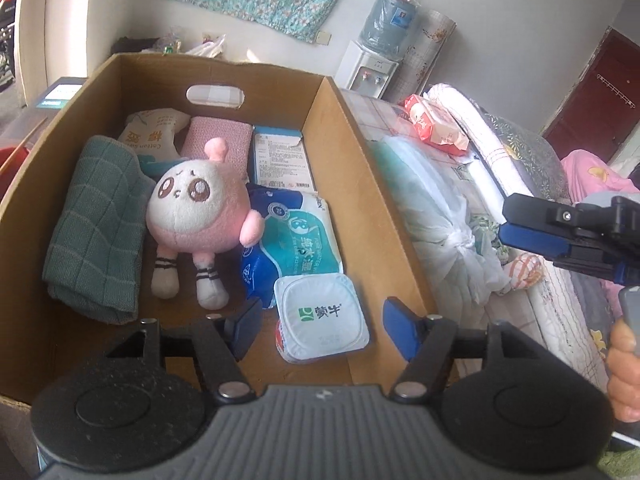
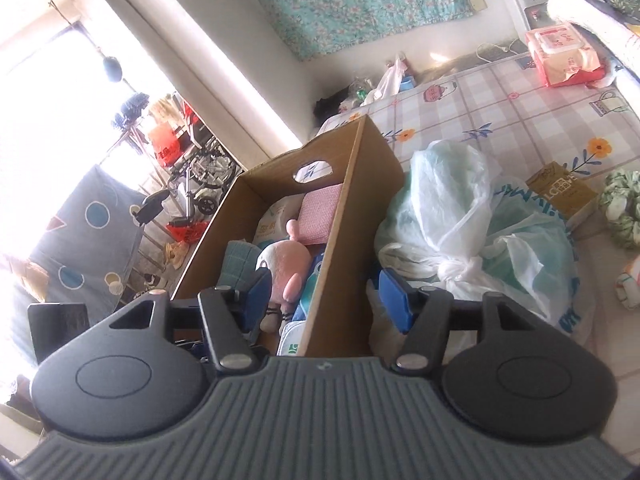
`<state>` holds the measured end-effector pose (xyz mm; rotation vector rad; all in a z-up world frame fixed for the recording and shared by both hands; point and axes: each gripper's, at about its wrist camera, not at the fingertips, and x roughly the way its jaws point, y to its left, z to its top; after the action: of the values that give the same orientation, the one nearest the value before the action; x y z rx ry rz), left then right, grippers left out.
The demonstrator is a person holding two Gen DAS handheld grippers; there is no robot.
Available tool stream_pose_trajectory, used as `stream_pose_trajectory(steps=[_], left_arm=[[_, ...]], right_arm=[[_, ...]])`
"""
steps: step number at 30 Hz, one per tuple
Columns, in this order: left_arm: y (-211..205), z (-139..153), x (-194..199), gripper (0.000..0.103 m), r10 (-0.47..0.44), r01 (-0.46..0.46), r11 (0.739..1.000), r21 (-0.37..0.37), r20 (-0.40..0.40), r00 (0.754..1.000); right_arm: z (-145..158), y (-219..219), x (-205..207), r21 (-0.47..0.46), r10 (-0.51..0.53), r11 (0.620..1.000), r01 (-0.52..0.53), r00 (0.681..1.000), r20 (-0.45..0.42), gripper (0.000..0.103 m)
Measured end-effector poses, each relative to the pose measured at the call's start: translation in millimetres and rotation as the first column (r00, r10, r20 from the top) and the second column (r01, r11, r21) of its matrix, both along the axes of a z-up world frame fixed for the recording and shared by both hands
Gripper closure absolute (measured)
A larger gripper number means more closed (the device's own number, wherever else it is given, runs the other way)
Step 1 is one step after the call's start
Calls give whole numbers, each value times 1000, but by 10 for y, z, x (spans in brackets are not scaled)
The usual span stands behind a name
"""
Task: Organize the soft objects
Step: 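Carry the yogurt cup with the right gripper into the box and release, then reach the right gripper to the orange-white striped sock bundle and grasp it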
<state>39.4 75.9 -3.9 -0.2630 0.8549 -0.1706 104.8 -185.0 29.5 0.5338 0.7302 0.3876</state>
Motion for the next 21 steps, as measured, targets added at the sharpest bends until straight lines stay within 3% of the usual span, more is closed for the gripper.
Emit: stream_pose_trajectory(steps=[4,8,14,18,21], left_arm=[[-362,261,-92,20,-71,59,995,79,166,984],[-940,377,-64,18,-182,138,976,168,282,942],[-1905,222,115,18,-333,258,931,257,317,888],[-2474,27,225,18,-428,302,878,371,326,843],[-2803,-135,339,19,-475,321,837,443,298,828]], right_arm=[[-81,-450,-165,15,-142,990,142,990,2,40],[-247,-981,-423,58,-304,951,305,952,-24,39],[-523,-1589,-736,70,-464,881,468,883,-68,38],[-721,-1851,-771,79,-509,852,517,855,-103,38],[-874,-2012,-698,95,-520,840,534,843,-135,38]])
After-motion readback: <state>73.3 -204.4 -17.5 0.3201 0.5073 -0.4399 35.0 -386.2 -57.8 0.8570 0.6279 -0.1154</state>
